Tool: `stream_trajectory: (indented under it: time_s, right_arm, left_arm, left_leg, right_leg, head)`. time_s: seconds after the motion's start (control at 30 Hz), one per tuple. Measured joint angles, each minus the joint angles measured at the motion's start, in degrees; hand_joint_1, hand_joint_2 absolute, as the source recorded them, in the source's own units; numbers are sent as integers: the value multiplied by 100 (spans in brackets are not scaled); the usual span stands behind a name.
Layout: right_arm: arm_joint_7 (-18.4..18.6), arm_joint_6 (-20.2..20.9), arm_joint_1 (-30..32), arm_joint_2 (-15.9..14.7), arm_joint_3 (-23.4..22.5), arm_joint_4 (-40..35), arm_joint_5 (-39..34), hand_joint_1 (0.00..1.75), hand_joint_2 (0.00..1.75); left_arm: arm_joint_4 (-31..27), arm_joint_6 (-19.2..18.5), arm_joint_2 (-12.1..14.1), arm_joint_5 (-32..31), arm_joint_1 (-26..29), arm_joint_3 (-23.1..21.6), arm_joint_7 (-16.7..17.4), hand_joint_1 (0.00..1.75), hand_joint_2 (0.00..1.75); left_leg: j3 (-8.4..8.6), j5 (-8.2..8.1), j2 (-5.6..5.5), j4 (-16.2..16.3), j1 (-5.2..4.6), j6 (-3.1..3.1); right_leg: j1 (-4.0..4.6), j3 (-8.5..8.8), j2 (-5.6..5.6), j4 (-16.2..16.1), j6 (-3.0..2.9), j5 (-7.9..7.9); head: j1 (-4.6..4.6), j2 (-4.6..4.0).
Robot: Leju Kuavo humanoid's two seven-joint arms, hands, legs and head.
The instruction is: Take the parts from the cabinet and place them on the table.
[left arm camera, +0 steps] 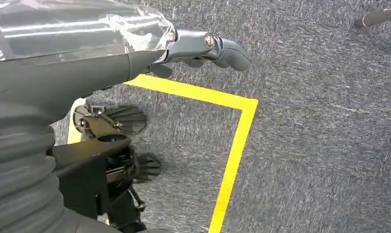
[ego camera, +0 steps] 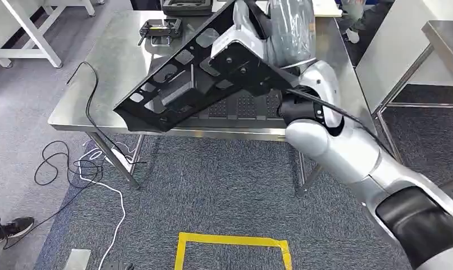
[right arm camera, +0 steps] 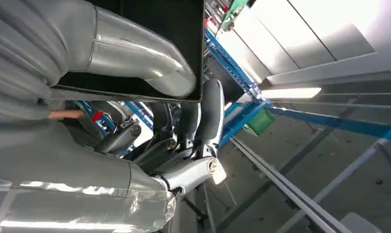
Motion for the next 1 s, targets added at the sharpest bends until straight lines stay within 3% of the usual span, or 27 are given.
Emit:
stream_trajectory:
  time_s: [1.0]
  right_arm:
    - [173, 26, -50, -90, 33, 33, 173, 175, 175]
  left_arm:
    - [0, 2, 0, -11, -5, -2, 11, 0, 175]
  left_leg:
    - [2, 0, 0, 2, -1, 0]
  right_leg:
    - [0, 0, 0, 0, 0, 0]
  head:
    - [0, 0]
